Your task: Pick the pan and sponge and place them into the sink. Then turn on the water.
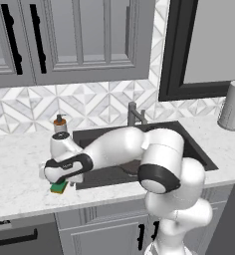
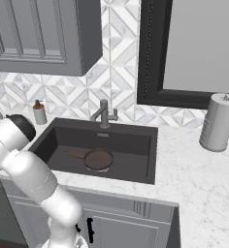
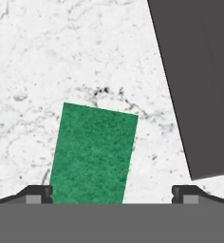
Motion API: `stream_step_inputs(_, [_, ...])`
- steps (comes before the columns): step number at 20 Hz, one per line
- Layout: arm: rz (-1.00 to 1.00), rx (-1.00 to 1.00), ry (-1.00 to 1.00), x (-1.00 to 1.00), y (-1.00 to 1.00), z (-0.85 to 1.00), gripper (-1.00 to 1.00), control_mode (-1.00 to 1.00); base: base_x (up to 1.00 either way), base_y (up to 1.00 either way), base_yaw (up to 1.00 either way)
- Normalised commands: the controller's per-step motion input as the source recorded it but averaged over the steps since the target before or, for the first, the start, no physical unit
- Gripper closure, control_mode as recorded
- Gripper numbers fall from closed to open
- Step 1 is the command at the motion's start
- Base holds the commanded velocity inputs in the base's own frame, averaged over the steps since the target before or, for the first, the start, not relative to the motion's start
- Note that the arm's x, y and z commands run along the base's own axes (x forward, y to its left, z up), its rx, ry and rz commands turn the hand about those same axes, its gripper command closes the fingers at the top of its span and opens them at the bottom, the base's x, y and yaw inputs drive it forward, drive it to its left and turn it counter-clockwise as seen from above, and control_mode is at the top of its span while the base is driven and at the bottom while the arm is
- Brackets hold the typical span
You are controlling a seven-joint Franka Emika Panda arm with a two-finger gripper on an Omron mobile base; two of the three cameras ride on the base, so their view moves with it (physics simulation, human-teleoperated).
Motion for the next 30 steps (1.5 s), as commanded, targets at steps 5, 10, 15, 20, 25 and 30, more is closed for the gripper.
stream_step_inputs(5, [-0.02,0.00,-0.01,0.17,0.09,-0.23,-1.00,-1.00,0.00,0.00,0.00])
stream_step_inputs(10, [-0.01,0.00,-0.08,0.20,0.21,-0.12,-1.00,-1.00,0.00,0.00,0.00])
stream_step_inputs(15, [-0.01,0.00,-0.05,0.05,0.13,-0.17,-1.00,-1.00,0.00,0.00,0.00])
stream_step_inputs(20, [0.00,0.00,0.00,0.00,0.00,-0.45,-1.00,-1.00,0.00,0.00,0.00])
stream_step_inputs(25, [0.00,0.00,0.00,0.00,0.00,-0.71,-1.00,-1.00,0.00,0.00,0.00])
stream_step_inputs(30, [-0.09,0.00,0.00,-0.06,-0.03,-0.78,1.00,-1.00,0.00,0.00,0.00])
